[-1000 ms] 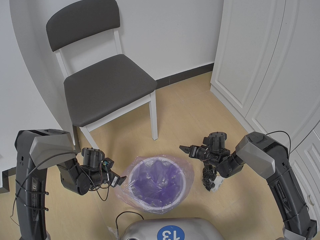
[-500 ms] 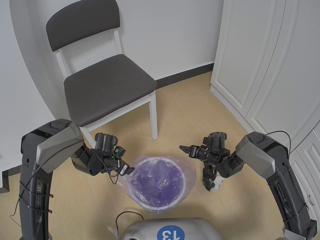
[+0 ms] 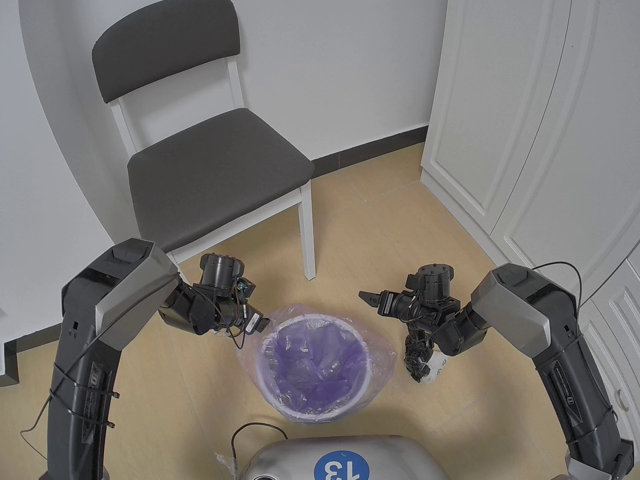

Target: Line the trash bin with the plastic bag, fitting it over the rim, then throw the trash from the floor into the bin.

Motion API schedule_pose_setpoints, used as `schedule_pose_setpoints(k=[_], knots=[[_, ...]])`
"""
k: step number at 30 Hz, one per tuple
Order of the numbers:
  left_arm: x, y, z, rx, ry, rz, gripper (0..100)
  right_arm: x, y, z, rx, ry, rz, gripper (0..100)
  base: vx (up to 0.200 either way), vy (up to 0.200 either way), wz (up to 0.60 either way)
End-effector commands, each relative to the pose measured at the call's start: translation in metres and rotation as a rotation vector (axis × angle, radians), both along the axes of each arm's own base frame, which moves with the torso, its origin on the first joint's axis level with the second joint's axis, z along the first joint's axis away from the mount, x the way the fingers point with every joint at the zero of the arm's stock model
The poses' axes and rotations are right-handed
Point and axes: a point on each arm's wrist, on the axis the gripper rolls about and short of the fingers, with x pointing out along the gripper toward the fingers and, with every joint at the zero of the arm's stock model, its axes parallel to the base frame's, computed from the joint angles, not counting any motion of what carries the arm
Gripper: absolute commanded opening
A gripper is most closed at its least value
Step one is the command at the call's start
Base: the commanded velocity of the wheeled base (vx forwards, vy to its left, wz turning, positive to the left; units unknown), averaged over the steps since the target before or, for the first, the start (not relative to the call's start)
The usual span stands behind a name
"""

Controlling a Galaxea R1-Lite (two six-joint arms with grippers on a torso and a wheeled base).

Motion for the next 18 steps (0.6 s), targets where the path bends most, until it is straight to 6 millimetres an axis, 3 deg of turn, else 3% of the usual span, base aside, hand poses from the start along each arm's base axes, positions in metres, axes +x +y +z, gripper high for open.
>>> schedule_pose_setpoints(k=[1, 6, 13, 18], knots=[[-0.005, 0.015, 0.003, 0.015, 0.016, 0.022, 100, 0.000, 0.000, 0.000, 0.000, 0.001, 0.001, 100, 0.000, 0.000, 0.00], [-0.007, 0.021, 0.002, 0.051, 0.028, 0.021, 100, 0.000, 0.000, 0.000, 0.000, 0.001, 0.001, 100, 0.000, 0.000, 0.00], [0.010, 0.013, -0.009, 0.081, -0.002, 0.061, 100, 0.000, 0.000, 0.000, 0.000, 0.001, 0.000, 100, 0.000, 0.000, 0.00], [0.011, 0.011, -0.011, 0.093, 0.015, 0.074, 100, 0.000, 0.000, 0.000, 0.000, 0.001, 0.000, 100, 0.000, 0.000, 0.00]])
